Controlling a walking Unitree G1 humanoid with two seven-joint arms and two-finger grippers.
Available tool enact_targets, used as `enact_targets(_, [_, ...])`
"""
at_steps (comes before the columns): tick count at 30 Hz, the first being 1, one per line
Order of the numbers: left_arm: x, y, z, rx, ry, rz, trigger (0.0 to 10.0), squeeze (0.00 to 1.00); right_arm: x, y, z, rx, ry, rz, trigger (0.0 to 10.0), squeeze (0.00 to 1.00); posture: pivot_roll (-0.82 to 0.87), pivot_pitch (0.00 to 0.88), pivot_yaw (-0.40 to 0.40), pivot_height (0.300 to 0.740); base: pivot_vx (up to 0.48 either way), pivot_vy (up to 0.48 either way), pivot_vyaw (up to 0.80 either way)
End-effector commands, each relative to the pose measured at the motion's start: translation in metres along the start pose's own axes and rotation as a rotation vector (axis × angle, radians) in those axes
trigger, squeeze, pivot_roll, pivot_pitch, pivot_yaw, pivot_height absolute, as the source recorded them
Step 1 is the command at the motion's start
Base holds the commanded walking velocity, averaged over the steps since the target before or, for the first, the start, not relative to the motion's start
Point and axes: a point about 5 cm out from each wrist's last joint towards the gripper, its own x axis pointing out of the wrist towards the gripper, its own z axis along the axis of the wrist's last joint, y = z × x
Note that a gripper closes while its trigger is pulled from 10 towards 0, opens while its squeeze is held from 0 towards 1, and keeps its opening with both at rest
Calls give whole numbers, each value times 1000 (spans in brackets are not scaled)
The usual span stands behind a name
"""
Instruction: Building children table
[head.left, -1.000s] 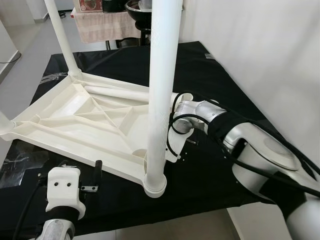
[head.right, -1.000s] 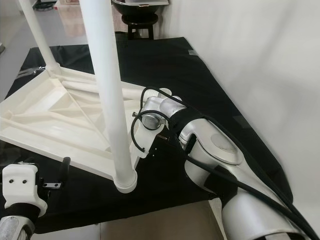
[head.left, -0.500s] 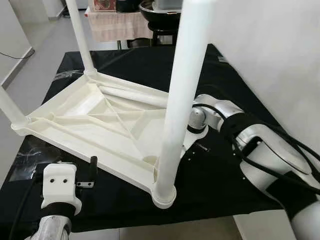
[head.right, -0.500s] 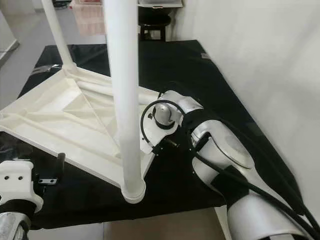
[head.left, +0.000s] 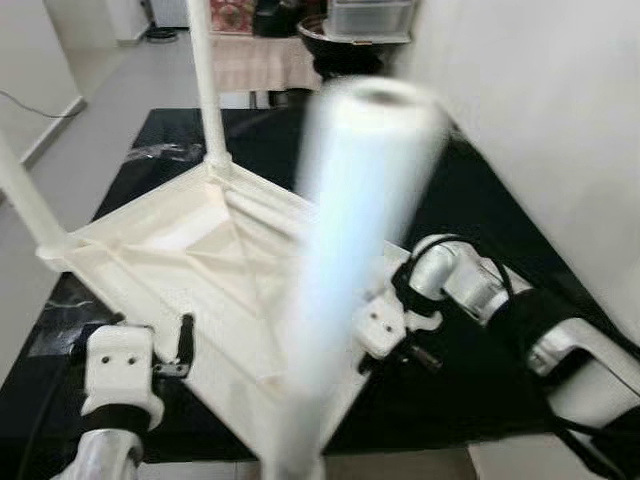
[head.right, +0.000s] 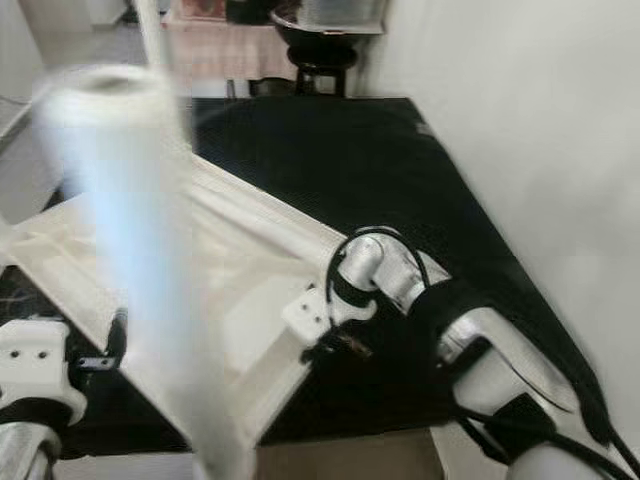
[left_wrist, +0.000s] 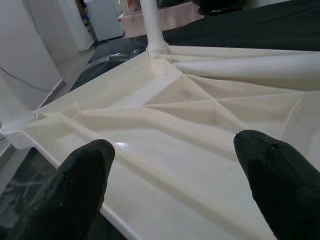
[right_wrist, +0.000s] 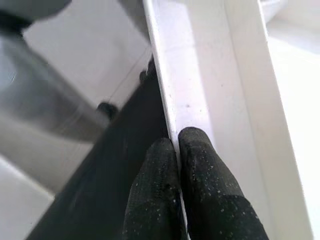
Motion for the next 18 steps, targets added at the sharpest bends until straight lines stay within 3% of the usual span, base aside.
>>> enact_targets(1, [1, 1, 0, 14, 8, -5, 10000, 0, 21, -19, 2, 81, -38, -157, 0, 0, 45, 96, -44, 740, 0, 0, 0])
enact_targets(2, [1, 1, 0, 16, 6, -5, 10000, 0, 32, -33, 9, 116, -53, -227, 0, 0, 45, 96, -44, 740, 0, 0, 0])
enact_targets(3, [1, 1, 0, 16, 6, -5, 10000, 0, 32, -33, 9, 116, -53, -227, 0, 0, 45, 96, -44, 740, 0, 0, 0])
enact_targets(5, [1, 2, 1, 21, 4, -4, 10000, 0, 41, -53, 22, 174, -79, -345, 0, 0, 51, 93, -44, 740, 0, 0, 0])
enact_targets(11, [1, 3, 1, 27, 4, -3, 10000, 0, 37, -68, 35, 269, -102, -491, 0, 0, 57, 88, -42, 740, 0, 0, 0])
enact_targets(18, [2, 2, 1, 33, 1, -9, 10000, 0, 32, -73, 38, 259, -91, -522, 0, 0, 59, 87, -45, 740, 0, 0, 0])
